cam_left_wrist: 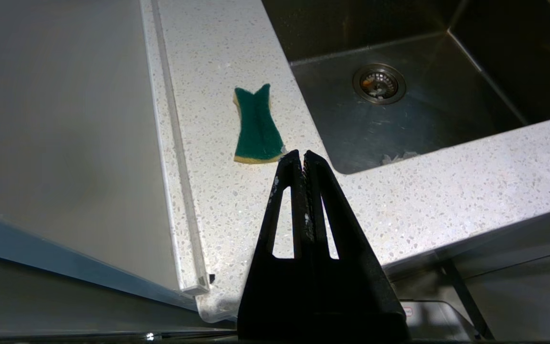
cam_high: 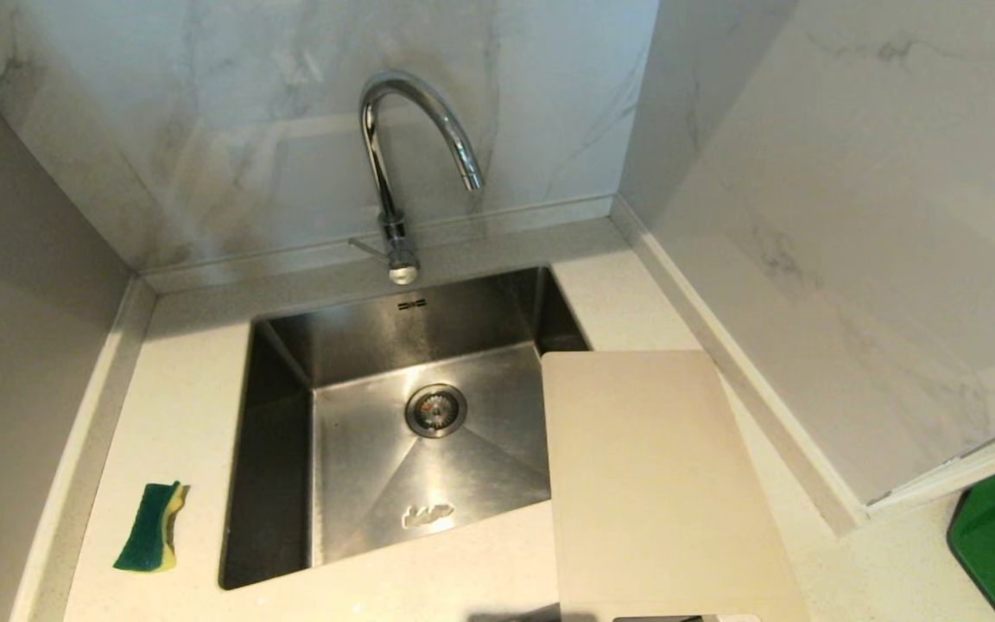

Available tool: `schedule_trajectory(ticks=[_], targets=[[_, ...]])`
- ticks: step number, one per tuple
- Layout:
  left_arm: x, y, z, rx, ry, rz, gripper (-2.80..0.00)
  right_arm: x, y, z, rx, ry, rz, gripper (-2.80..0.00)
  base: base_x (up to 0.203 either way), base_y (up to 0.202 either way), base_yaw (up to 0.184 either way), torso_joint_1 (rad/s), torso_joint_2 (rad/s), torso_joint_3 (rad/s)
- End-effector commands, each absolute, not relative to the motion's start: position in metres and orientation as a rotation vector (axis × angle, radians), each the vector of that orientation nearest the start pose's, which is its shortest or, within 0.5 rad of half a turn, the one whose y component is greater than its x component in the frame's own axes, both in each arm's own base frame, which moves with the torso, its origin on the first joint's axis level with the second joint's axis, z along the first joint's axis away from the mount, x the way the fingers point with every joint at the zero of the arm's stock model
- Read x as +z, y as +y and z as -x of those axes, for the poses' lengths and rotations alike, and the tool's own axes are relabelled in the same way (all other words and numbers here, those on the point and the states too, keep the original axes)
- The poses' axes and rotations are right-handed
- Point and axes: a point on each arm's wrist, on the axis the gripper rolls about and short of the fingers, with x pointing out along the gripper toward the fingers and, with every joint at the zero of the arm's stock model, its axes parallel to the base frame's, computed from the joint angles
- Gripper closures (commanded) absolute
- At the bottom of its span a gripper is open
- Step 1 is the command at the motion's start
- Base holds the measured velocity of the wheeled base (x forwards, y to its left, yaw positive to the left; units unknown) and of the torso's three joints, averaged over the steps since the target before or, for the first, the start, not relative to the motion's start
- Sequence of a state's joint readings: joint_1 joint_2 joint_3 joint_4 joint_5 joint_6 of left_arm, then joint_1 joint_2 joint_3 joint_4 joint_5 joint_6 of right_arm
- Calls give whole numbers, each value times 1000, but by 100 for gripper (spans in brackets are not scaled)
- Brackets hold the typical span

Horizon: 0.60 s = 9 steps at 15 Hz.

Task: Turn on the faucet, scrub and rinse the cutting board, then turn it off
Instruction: Turn on the tap

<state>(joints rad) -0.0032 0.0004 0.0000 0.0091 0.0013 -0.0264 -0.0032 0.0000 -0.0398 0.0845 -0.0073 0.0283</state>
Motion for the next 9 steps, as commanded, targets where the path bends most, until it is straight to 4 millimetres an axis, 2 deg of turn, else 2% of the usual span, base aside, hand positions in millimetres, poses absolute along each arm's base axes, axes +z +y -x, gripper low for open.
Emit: schedule_trajectory(ticks=[1, 9], targets=[[74, 0, 23, -1, 9, 26, 0, 78, 0, 26, -11, 46, -29, 0, 0, 0, 0, 0, 0, 0], [74, 0, 23, -4, 8, 22, 0, 78, 0, 26, -11, 45, -29, 0, 0, 0, 0, 0, 0, 0]])
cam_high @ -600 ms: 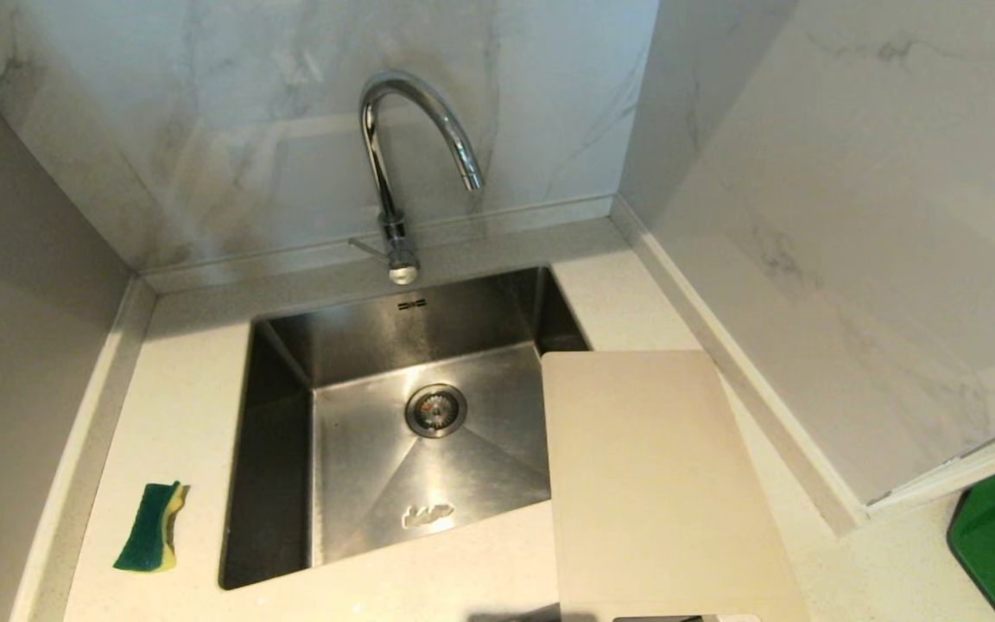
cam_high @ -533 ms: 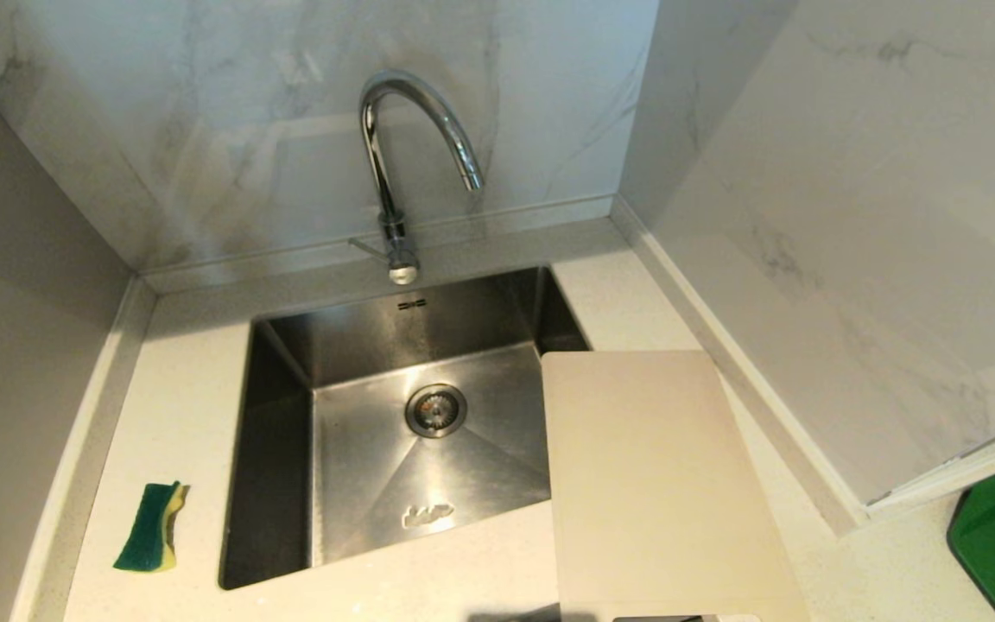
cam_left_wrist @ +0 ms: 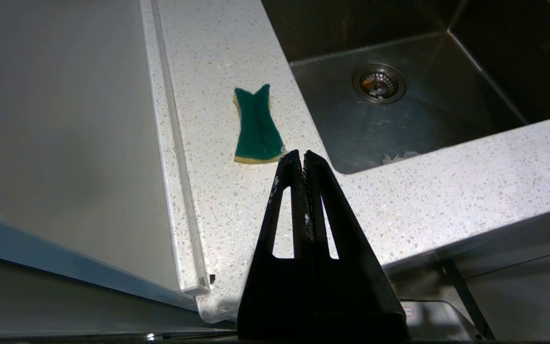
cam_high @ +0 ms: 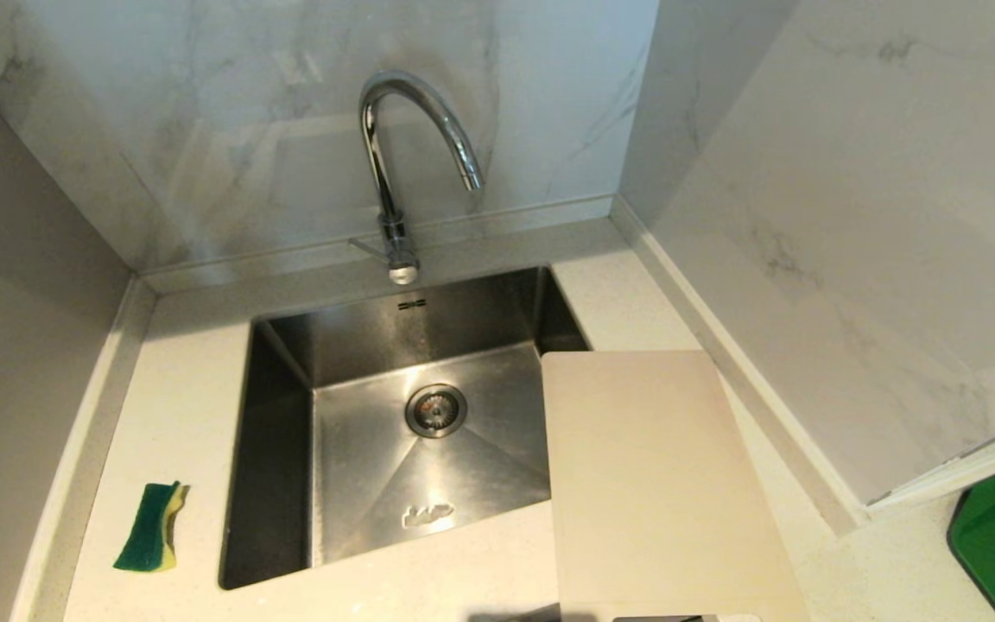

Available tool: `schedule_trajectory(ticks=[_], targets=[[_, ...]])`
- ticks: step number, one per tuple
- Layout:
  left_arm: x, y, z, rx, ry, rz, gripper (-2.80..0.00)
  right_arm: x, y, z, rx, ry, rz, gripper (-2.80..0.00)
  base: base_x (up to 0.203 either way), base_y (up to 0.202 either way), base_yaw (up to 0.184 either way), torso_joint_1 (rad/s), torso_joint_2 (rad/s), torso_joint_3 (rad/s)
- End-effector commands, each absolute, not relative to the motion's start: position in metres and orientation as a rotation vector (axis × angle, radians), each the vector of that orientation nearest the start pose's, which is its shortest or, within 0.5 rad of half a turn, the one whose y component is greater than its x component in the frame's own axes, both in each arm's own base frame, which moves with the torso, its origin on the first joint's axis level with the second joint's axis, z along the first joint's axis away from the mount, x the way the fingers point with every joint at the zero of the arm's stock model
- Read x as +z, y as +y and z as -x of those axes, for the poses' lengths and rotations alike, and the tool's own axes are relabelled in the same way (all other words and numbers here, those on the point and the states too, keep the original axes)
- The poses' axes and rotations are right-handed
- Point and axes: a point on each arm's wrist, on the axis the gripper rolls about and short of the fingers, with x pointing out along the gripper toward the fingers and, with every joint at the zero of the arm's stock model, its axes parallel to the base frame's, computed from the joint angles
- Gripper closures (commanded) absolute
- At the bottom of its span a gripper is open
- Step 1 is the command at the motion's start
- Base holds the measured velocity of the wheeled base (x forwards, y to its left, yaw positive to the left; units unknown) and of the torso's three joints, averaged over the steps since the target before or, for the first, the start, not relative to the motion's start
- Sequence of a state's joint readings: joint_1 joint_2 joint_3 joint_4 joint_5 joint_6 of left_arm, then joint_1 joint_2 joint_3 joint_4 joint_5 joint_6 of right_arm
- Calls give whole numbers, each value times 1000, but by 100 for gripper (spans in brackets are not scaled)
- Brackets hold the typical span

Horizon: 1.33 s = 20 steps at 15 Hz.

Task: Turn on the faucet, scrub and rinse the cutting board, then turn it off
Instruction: Turn on the tap

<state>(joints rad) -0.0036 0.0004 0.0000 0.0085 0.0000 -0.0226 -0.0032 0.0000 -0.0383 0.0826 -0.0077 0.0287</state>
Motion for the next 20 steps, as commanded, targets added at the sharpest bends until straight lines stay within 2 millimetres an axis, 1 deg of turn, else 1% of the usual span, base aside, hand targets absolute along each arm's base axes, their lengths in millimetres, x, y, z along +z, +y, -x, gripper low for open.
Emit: schedule_trajectory(ticks=[1, 13, 15, 16, 17, 18, 20], targets=[[74, 0, 23, -5, 8, 21, 0, 78, 0, 26, -11, 46, -29, 0, 0, 0, 0, 0, 0, 0], [74, 0, 23, -5, 6, 17, 0, 77, 0, 26, -10, 49, -28, 0, 0, 0, 0, 0, 0, 0], [75, 0, 23, -3, 3, -14, 0, 77, 0, 26, -10, 48, -27, 0, 0, 0, 0, 0, 0, 0], [80, 0, 24, -6, -13, -23, 0, 77, 0, 26, -10, 47, -28, 0, 0, 0, 0, 0, 0, 0], [92, 0, 28, -12, -46, -24, 0, 77, 0, 26, -10, 47, -27, 0, 0, 0, 0, 0, 0, 0], [106, 0, 33, -20, -71, -25, 0, 77, 0, 26, -10, 48, -28, 0, 0, 0, 0, 0, 0, 0], [143, 0, 40, -30, -98, -25, 0, 77, 0, 26, -10, 48, -27, 0, 0, 0, 0, 0, 0, 0]])
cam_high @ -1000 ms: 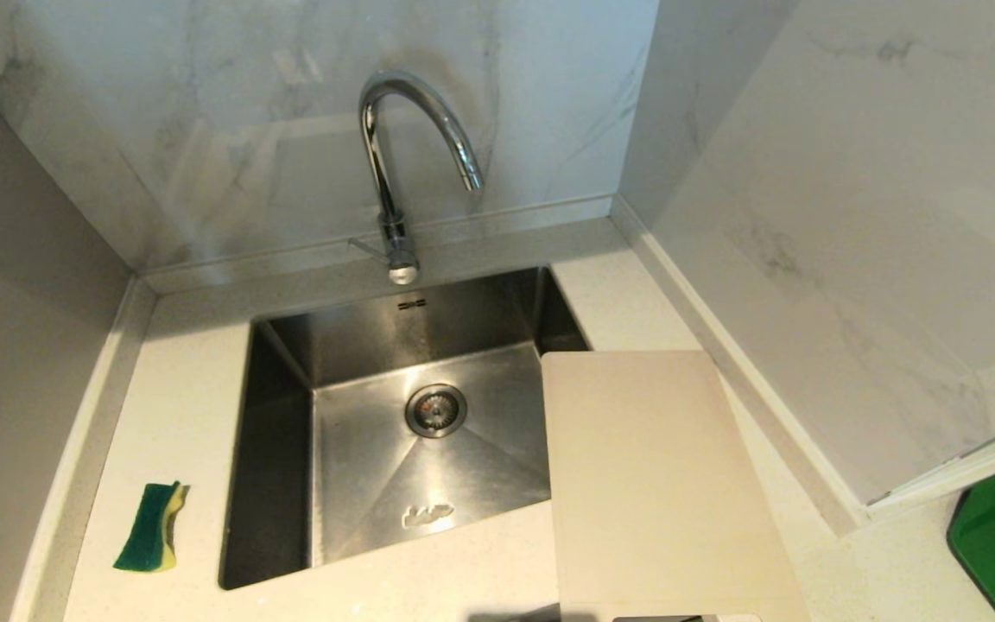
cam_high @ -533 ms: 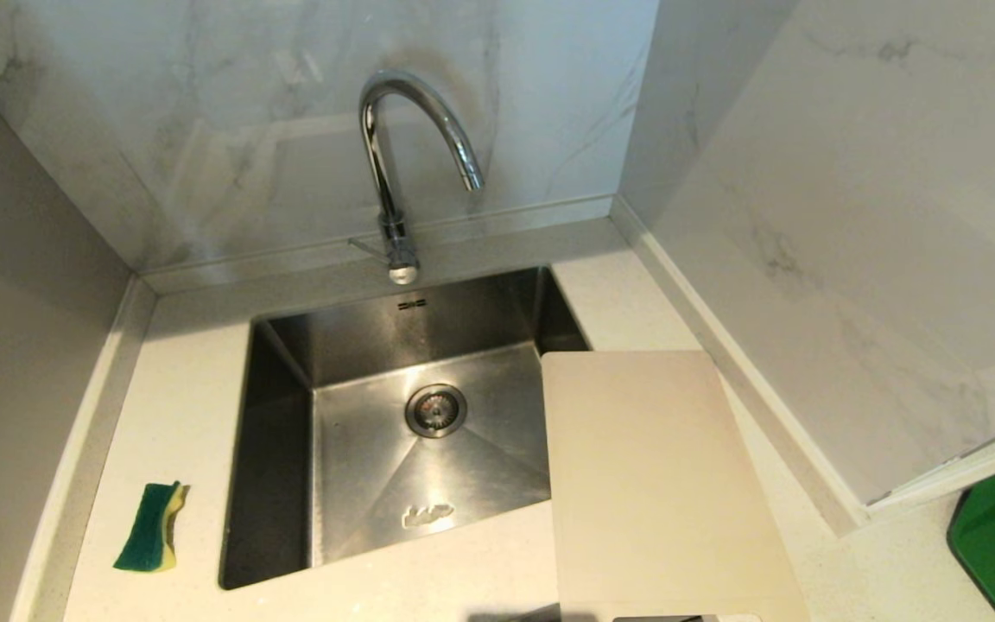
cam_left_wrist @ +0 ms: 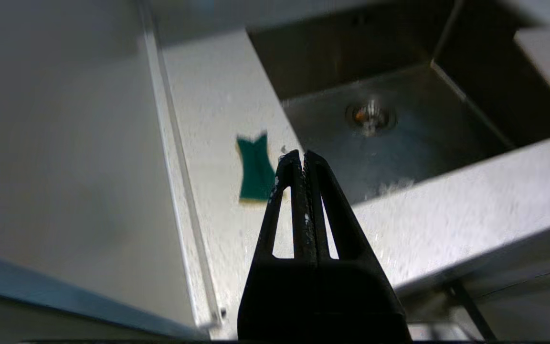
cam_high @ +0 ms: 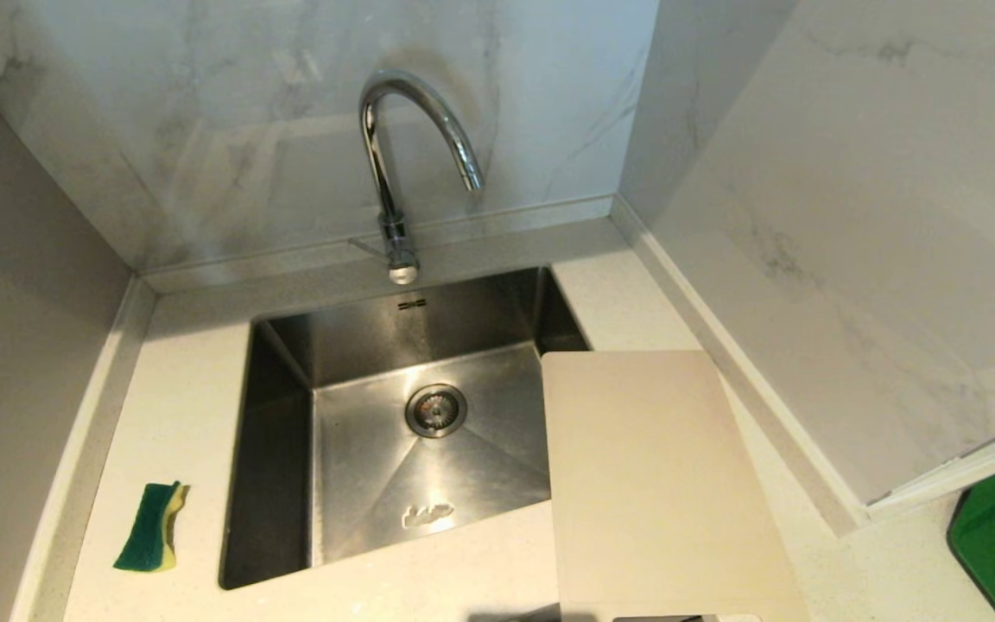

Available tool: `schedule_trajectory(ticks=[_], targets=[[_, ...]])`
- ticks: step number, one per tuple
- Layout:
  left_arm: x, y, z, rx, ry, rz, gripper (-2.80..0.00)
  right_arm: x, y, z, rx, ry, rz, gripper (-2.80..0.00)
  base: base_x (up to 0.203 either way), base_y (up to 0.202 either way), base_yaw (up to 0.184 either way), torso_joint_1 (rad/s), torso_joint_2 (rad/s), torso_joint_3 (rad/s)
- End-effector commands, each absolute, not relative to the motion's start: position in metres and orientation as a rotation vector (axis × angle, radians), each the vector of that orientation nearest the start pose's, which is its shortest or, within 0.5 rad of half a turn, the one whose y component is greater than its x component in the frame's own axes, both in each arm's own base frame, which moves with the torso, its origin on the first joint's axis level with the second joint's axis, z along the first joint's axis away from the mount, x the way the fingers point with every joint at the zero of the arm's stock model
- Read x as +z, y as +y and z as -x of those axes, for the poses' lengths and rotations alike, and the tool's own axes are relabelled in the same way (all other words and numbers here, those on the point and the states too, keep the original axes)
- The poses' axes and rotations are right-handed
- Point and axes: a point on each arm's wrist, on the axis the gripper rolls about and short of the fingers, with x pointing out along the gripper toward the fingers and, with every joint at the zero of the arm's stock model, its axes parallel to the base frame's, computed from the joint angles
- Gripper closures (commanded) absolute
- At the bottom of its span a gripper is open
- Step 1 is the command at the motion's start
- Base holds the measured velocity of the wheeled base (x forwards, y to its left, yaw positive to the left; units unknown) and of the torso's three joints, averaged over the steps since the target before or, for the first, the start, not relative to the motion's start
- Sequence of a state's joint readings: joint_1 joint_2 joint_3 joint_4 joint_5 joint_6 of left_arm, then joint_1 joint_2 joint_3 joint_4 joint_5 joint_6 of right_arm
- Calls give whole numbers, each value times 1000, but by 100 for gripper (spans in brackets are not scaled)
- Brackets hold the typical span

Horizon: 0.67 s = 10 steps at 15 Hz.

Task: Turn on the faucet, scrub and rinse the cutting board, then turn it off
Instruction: Turn on the tap

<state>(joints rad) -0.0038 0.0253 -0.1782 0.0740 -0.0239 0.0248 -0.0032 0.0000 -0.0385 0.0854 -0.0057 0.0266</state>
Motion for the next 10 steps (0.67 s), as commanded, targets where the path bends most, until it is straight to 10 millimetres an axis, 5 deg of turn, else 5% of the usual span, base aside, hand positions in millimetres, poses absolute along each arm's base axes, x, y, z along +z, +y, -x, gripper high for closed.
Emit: schedule_trajectory(ticks=[1, 10], targets=[[165, 0, 40, -27, -103, -26, 0, 77, 0, 26, -10, 48, -27, 0, 0, 0, 0, 0, 0, 0], [323, 1, 29, 33, -281, -134, 0, 77, 0, 26, -10, 48, -28, 0, 0, 0, 0, 0, 0, 0]])
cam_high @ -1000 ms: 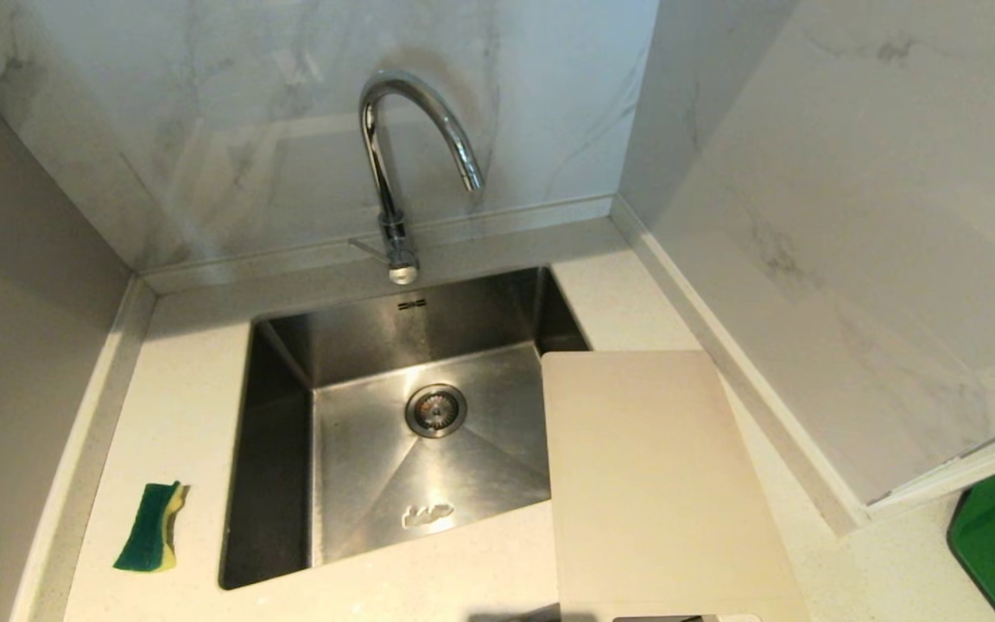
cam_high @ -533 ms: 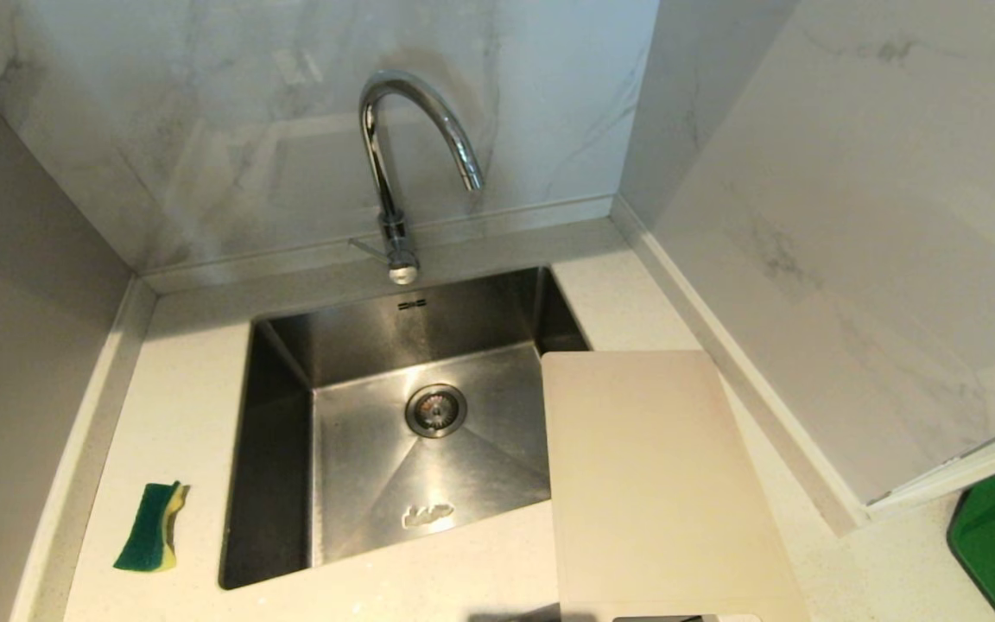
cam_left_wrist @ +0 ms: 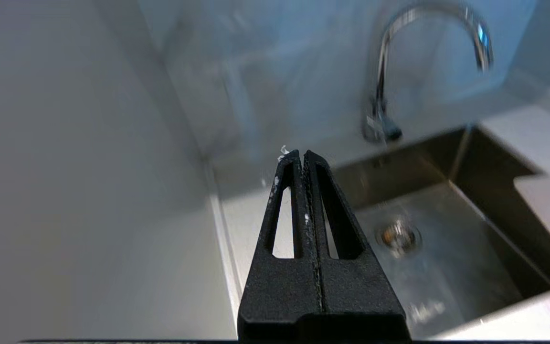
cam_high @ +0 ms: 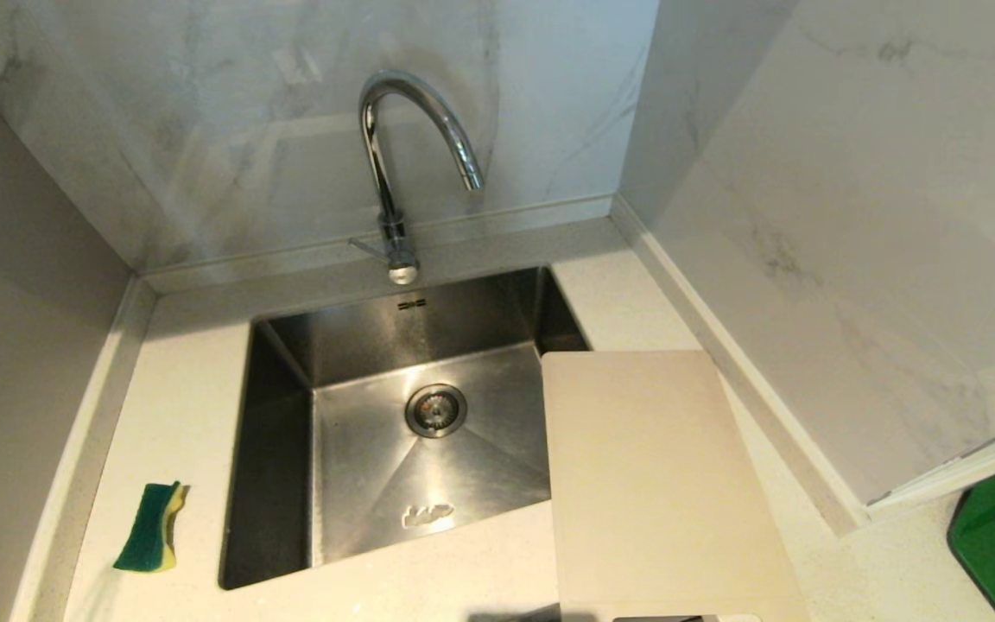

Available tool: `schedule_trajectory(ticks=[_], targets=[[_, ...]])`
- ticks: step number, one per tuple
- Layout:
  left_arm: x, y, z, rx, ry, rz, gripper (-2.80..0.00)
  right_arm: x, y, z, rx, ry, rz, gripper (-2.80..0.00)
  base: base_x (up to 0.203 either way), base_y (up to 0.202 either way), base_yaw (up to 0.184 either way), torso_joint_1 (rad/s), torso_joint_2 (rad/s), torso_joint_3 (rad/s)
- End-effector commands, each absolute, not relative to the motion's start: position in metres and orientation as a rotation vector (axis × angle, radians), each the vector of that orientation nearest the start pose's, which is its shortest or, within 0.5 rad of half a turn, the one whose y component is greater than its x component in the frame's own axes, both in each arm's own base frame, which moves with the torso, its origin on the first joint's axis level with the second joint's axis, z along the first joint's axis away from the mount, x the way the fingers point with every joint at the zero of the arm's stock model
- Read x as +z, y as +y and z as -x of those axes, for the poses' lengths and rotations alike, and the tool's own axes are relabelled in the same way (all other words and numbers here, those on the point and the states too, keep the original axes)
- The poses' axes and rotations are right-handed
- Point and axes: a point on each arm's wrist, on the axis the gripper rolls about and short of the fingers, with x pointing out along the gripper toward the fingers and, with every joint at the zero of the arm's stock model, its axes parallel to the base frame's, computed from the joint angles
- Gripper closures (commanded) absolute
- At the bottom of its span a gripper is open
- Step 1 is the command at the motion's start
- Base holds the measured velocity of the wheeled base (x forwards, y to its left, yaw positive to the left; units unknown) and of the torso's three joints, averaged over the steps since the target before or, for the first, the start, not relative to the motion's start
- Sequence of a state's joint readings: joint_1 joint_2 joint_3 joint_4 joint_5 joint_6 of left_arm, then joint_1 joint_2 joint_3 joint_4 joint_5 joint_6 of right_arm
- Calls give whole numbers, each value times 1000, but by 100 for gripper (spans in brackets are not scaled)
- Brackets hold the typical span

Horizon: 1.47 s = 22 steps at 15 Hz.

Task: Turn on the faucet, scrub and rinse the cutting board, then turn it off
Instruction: Turn on the tap

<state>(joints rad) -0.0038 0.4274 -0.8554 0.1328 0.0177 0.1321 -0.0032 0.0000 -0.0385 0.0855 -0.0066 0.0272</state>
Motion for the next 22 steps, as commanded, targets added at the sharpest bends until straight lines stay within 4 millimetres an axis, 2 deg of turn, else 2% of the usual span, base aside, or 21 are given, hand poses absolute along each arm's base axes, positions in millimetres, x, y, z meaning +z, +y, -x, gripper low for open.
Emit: schedule_trajectory(ticks=[1, 5, 10, 17, 18, 22], targets=[[338, 1, 27, 36, -304, -140, 0, 77, 0, 26, -10, 47, -28, 0, 0, 0, 0, 0, 0, 0], [397, 0, 6, 48, -375, -156, 0, 77, 0, 26, -10, 47, -28, 0, 0, 0, 0, 0, 0, 0], [446, 1, -24, 96, -431, -215, 0, 77, 0, 26, -10, 47, -28, 0, 0, 0, 0, 0, 0, 0], [459, 10, -93, 249, -338, -212, 0, 78, 0, 26, -10, 46, -26, 0, 0, 0, 0, 0, 0, 0], [460, 6, -102, 246, -339, -186, 0, 78, 0, 26, -10, 46, -26, 0, 0, 0, 0, 0, 0, 0], [456, -24, -164, 317, -306, -42, 0, 78, 0, 26, -10, 47, -24, 0, 0, 0, 0, 0, 0, 0]])
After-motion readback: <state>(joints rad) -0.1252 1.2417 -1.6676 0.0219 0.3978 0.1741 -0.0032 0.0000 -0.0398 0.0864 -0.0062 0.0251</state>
